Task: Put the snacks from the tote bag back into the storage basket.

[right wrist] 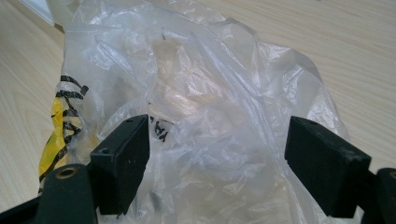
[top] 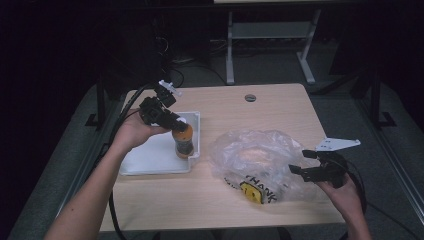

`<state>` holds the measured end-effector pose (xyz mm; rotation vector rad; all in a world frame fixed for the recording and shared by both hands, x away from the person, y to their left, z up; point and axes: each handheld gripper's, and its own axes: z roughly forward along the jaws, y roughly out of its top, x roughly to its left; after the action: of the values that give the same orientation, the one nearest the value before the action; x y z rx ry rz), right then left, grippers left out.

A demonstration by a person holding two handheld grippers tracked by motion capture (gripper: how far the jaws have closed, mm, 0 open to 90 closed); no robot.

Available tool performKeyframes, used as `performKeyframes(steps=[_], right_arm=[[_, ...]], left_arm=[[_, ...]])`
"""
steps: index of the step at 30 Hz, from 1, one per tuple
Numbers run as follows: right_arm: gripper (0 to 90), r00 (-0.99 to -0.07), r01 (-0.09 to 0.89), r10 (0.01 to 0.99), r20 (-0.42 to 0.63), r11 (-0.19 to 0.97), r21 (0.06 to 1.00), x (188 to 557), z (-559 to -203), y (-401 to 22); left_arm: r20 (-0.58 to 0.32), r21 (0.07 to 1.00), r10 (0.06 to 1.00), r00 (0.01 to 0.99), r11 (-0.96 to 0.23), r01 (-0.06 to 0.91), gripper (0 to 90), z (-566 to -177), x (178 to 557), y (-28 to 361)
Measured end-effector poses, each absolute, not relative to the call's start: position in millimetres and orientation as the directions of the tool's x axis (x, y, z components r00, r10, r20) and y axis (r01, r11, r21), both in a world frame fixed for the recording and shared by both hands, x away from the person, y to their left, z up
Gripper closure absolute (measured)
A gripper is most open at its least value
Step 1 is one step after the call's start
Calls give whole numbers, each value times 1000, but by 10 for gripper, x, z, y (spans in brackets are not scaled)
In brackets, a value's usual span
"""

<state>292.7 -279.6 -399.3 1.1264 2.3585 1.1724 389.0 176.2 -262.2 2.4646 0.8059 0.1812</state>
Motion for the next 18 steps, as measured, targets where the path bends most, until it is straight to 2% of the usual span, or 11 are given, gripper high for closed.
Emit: performKeyframes(steps=[18], right_arm=[[217, -659, 523, 747, 91, 367, 769, 2921, -3993, -2794]], left_arm=[[-53, 511, 593, 804, -675, 532, 587, -2823, 3920, 1770]])
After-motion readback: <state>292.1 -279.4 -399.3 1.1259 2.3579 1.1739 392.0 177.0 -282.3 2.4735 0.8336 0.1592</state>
